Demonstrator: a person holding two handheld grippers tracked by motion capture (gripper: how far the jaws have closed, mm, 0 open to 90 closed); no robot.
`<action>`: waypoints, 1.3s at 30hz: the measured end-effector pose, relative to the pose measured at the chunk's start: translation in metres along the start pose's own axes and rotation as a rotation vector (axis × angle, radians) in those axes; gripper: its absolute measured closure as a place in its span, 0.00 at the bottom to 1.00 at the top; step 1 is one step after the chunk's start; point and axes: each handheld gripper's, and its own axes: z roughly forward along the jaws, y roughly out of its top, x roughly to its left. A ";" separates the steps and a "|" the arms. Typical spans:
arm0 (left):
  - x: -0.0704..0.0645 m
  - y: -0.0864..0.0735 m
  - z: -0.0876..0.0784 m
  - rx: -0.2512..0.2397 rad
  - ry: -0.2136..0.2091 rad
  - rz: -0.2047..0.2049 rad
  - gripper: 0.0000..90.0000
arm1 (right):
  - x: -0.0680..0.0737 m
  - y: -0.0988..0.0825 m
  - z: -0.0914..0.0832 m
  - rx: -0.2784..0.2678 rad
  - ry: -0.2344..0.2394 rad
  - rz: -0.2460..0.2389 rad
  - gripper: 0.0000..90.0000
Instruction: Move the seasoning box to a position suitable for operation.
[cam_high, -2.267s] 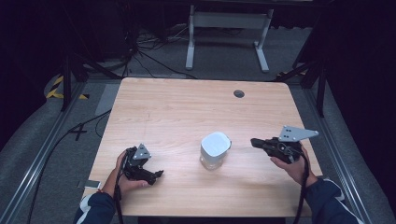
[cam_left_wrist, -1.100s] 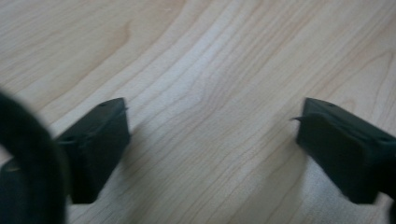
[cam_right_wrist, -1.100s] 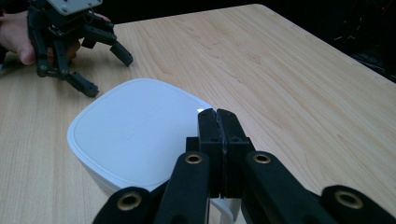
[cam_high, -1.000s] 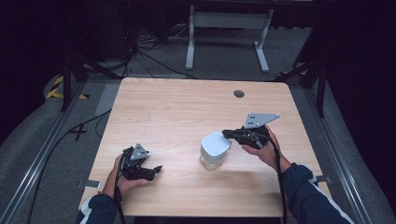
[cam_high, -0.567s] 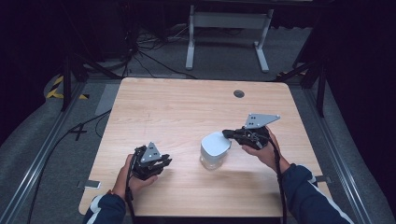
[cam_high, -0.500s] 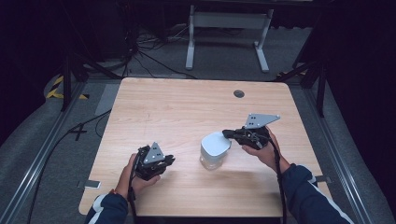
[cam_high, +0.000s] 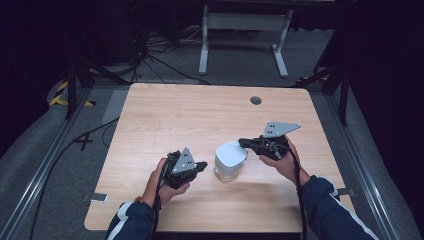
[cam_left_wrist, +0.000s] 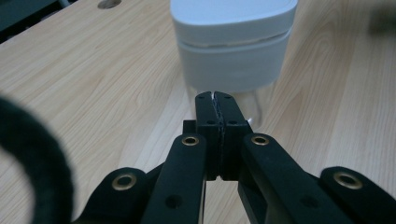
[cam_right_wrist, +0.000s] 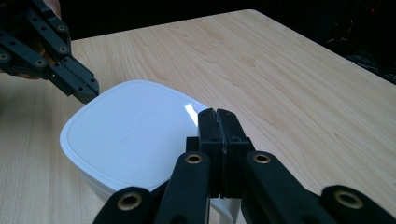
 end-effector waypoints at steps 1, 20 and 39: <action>-0.002 0.003 0.002 -0.007 -0.004 0.003 1.00 | 0.000 0.000 0.000 -0.003 -0.003 0.001 1.00; -0.001 0.024 0.007 -0.067 -0.006 -0.002 1.00 | -0.001 -0.007 0.003 0.031 -0.016 -0.006 1.00; 0.001 0.038 0.003 -0.107 -0.004 -0.012 0.99 | -0.001 -0.008 0.004 0.037 -0.013 -0.011 1.00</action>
